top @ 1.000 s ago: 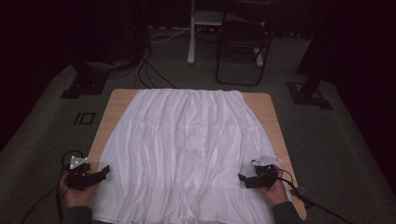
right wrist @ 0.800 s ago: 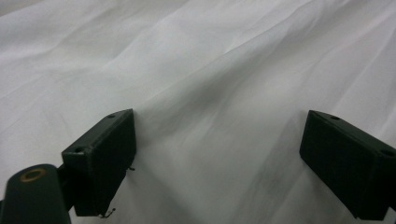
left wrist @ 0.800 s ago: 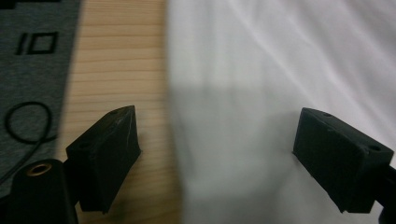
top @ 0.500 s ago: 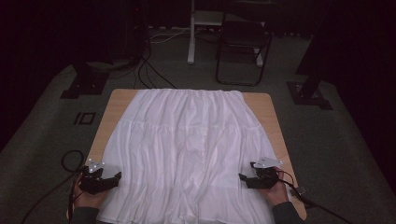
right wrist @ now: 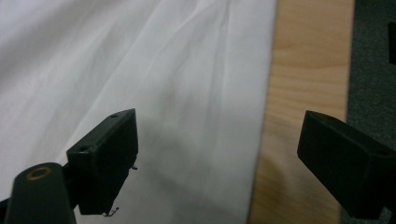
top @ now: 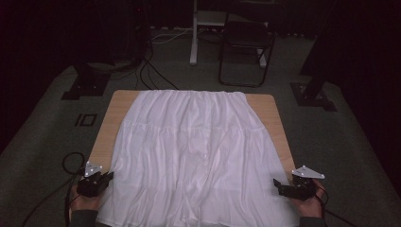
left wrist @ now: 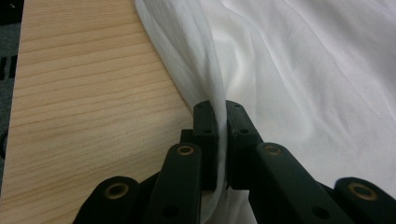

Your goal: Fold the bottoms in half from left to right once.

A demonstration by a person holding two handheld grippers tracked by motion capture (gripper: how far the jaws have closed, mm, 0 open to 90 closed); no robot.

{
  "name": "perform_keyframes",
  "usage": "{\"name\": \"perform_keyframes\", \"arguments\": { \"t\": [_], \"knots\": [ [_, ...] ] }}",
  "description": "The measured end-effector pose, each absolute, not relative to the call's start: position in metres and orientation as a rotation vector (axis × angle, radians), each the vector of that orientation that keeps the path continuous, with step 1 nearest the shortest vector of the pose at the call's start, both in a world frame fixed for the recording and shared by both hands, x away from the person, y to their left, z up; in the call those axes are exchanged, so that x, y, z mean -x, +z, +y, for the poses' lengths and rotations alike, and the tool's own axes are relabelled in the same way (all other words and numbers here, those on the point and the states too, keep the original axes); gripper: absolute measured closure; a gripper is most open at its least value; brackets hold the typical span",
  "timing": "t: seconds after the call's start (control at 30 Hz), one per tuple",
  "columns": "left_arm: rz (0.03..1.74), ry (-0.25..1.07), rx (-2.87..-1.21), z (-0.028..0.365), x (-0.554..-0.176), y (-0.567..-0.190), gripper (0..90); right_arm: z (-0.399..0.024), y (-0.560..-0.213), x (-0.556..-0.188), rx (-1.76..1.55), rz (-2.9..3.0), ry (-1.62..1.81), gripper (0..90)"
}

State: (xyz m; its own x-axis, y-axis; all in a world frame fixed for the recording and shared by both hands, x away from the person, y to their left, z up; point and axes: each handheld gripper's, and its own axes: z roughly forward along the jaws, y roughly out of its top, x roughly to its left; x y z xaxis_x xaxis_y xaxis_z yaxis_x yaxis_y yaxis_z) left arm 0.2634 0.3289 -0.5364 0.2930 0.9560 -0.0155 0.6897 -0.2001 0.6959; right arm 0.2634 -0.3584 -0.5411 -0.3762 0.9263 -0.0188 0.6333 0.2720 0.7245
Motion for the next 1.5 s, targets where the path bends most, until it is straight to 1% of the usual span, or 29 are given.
{"name": "perform_keyframes", "arguments": {
  "t": [0.2, 0.27, 0.3, 0.33, 0.43, 0.5, 0.53, 0.63, 0.67, 0.83, 0.9, 0.97, 1.07, 1.1, 1.13, 1.17, 1.2, 1.27, 1.3, 1.33, 1.37, 1.5],
  "knots": [
    [1.452, 0.585, -1.977, 0.329, -0.263, -0.537, 85.0, -0.351, -0.548, -0.266, -1.398, 2.161, 0.877, 11.1],
    [1.449, 0.582, -1.976, 0.329, -0.263, -0.537, 85.0, -0.353, -0.549, -0.265, -1.39, 2.171, 0.915, 17.0],
    [1.445, 0.579, -1.976, 0.33, -0.264, -0.537, 85.0, -0.353, -0.548, -0.265, -1.387, 2.17, 0.923, 26.3],
    [1.445, 0.579, -1.976, 0.33, -0.264, -0.537, 85.1, -0.353, -0.548, -0.265, -1.387, 2.17, 0.923, 26.3],
    [1.445, 0.589, -1.989, 0.329, -0.264, -0.536, 85.3, -0.357, -0.544, -0.263, -1.388, 2.161, 0.933, 69.1],
    [1.459, 0.622, -2.006, 0.33, -0.264, -0.535, 85.7, -0.363, -0.543, -0.264, -1.422, 2.143, 0.944, 84.1],
    [1.463, 0.628, -2.006, 0.331, -0.265, -0.534, 85.8, -0.366, -0.544, -0.265, -1.442, 2.136, 0.958, 86.3],
    [1.473, 0.66, -2.008, 0.338, -0.267, -0.53, 86.1, -0.371, -0.545, -0.266, -1.472, 2.124, 0.994, 86.8],
    [1.516, 0.715, -1.981, 0.353, -0.27, -0.524, 86.2, -0.374, -0.544, -0.267, -1.483, 2.121, 0.987, 86.8],
    [1.683, 0.869, -1.888, 0.409, -0.274, -0.507, 86.5, -0.373, -0.544, -0.268, -1.459, 2.133, 0.965, 86.8],
    [1.783, 0.96, -1.878, 0.426, -0.279, -0.501, 86.6, -0.372, -0.543, -0.268, -1.453, 2.135, 0.965, 86.9],
    [1.876, 1.08, -1.862, 0.438, -0.283, -0.495, 86.7, -0.371, -0.542, -0.268, -1.441, 2.137, 0.981, 86.9],
    [1.982, 1.232, -1.819, 0.446, -0.287, -0.486, 86.8, -0.369, -0.541, -0.267, -1.423, 2.14, 0.989, 86.9],
    [1.994, 1.259, -1.812, 0.445, -0.288, -0.483, 86.7, -0.367, -0.54, -0.268, -1.411, 2.147, 0.99, 86.8],
    [1.981, 1.273, -1.813, 0.441, -0.287, -0.479, 86.7, -0.367, -0.54, -0.269, -1.405, 2.151, 0.993, 86.9],
    [1.92, 1.296, -1.844, 0.429, -0.284, -0.472, 86.7, -0.366, -0.541, -0.269, -1.402, 2.154, 0.991, 86.9],
    [1.92, 1.296, -1.844, 0.429, -0.284, -0.472, 86.6, -0.366, -0.541, -0.269, -1.402, 2.154, 0.991, 86.9],
    [1.861, 1.282, -1.852, 0.415, -0.28, -0.465, 86.5, -0.365, -0.542, -0.27, -1.403, 2.162, 0.977, 86.8],
    [1.78, 1.268, -1.861, 0.398, -0.275, -0.456, 86.5, -0.366, -0.543, -0.271, -1.408, 2.16, 0.975, 86.8],
    [1.78, 1.268, -1.861, 0.398, -0.275, -0.456, 86.4, -0.366, -0.543, -0.271, -1.409, 2.159, 0.972, 86.7],
    [1.728, 1.257, -1.874, 0.388, -0.272, -0.451, 86.4, -0.367, -0.543, -0.271, -1.409, 2.159, 0.968, 86.7],
    [1.491, 1.126, -1.912, 0.344, -0.264, -0.429, 86.3, -0.367, -0.544, -0.273, -1.404, 2.16, 0.962, 86.5]
  ]
}}
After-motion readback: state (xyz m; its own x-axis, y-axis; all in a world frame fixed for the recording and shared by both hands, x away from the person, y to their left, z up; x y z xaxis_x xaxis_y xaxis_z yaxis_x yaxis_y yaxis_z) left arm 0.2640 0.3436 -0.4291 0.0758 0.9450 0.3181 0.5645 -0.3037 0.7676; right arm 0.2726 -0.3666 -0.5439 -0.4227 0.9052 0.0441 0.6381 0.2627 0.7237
